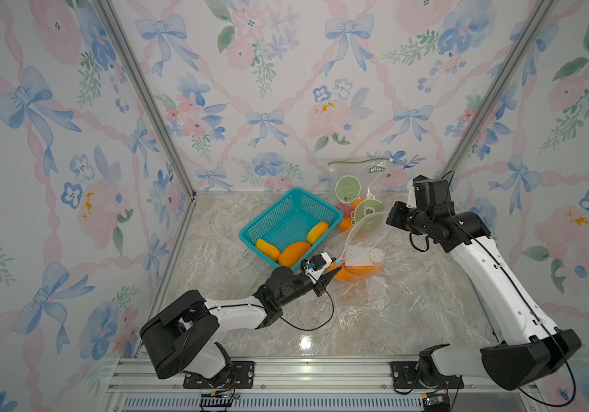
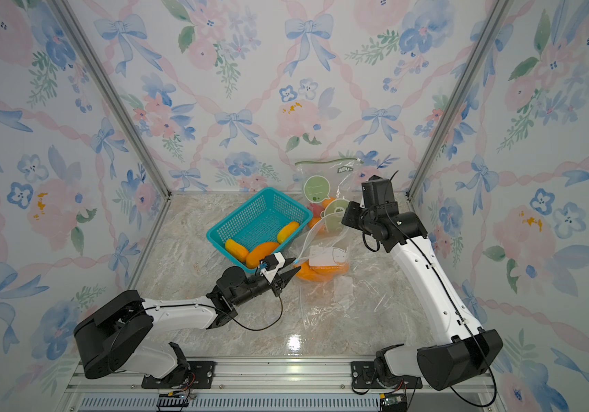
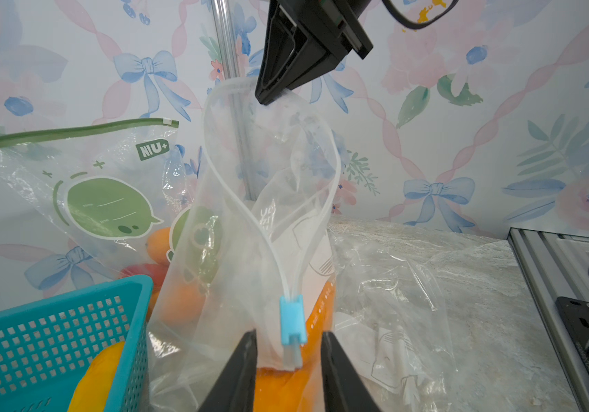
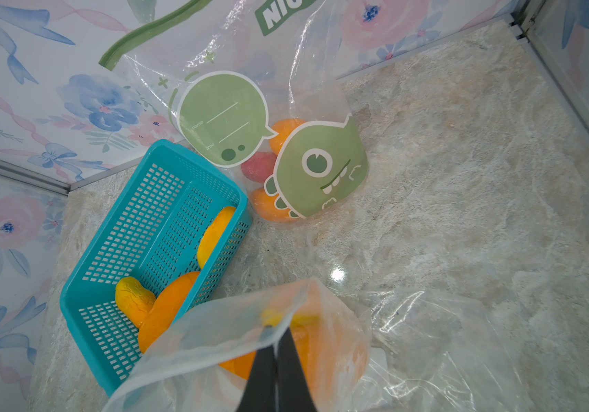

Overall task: Place the mango in a zip-top bag and seal the zipper
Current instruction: Zip the zipper on the zipper food storage bag.

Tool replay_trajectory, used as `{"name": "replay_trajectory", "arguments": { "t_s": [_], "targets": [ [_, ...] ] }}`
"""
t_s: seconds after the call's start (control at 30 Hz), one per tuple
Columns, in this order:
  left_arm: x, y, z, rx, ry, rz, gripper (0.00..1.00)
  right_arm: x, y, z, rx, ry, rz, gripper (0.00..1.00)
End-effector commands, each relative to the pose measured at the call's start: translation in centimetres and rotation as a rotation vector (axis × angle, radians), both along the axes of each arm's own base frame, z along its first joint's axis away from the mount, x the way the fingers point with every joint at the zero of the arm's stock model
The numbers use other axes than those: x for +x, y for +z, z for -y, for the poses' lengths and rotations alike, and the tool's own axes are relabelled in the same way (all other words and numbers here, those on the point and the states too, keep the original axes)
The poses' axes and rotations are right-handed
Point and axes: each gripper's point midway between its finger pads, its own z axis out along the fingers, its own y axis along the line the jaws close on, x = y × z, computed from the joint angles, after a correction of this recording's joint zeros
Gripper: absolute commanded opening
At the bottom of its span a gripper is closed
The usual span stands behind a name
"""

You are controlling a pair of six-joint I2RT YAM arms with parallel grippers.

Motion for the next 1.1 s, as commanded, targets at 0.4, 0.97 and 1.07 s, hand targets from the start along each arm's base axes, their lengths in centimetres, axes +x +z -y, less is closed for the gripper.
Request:
{"name": "replay_trajectory", "arguments": {
  "t_s": [0.4, 0.97, 1.07],
  "targets": [
    [2.0, 2.4, -0.7, -0.070, 0.095, 0.033, 0.00, -0.8, 1.6, 0.9, 0.005, -0.019, 0.032, 0.00],
    [6.7, 8.1, 0.6, 0.130, -0.027, 0.183, 0.00, -3.4, 3.8, 6.1, -0.041, -0.107, 0.098, 0.01],
    [7.3, 8.2, 1.1, 0.153, -0.051, 0.200, 0.00, -3.9, 4.7, 5.7, -0.046, -0.060, 0.132, 0.32]
  ]
}}
